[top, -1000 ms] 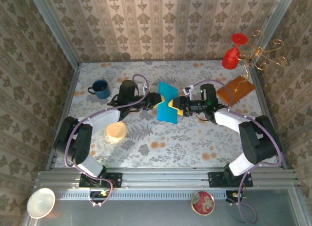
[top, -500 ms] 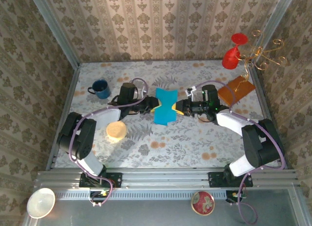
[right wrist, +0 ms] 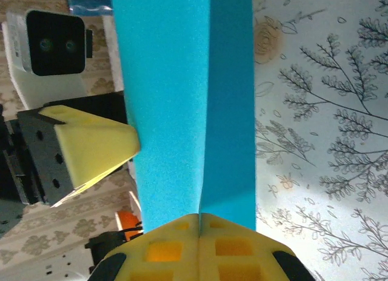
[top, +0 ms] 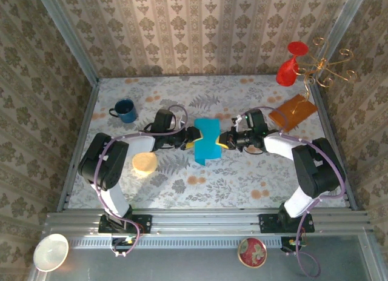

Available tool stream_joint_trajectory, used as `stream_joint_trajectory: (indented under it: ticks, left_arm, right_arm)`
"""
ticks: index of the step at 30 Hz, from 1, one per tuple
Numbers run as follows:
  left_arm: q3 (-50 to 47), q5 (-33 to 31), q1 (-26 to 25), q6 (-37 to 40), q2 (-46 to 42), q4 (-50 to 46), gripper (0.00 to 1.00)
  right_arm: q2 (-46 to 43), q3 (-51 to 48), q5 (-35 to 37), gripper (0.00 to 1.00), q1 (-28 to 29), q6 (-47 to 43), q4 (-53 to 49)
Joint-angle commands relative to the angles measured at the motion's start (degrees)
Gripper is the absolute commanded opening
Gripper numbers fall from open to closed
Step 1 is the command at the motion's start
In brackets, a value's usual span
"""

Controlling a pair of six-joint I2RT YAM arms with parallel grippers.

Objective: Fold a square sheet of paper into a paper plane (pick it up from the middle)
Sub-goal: First fold in half a square sheet of paper at the center of the table.

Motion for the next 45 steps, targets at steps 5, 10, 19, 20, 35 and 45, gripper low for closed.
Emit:
stream_joint_trajectory:
  ticks: [5, 10, 19, 20, 35, 45]
  left_arm:
    - [-3.4, -6.3, 2.5, 6.1, -4.4, -7.0, 0.8]
    - [-6.5, -12.8, 3.8, 7.1, -9.7, -10.7, 0.84]
    - [-6.5, -19.3, -0.1, 5.0, -11.3, -11.9, 0.8]
    - [-6.9, -19.6, -0.2, 4.7, -11.7, -11.3, 0.8]
    - [-5.6, -23.9, -6.1, 4.8, -9.9, -11.0, 0.81]
    - [2.7, -29.6, -13.3, 11.2, -4.9, -22.8, 0.74]
  right_arm:
    - [2.0, 4.8, 6.8, 0.04, 4.4, -2.3, -7.2]
    - [5.9, 6.7, 8.0, 0.04, 7.7, -0.2, -4.3]
    - [9.2, 9.1, 4.5, 0.05, 8.3, 2.0, -1.4]
    - [9.2, 8.9, 3.6, 0.05, 8.3, 3.1, 0.1]
    - [5.3, -7.1, 1.0, 0.07, 4.0, 9.8, 21.2]
    - [4.3, -14.4, 8.1, 0.09, 3.8, 8.4, 20.8]
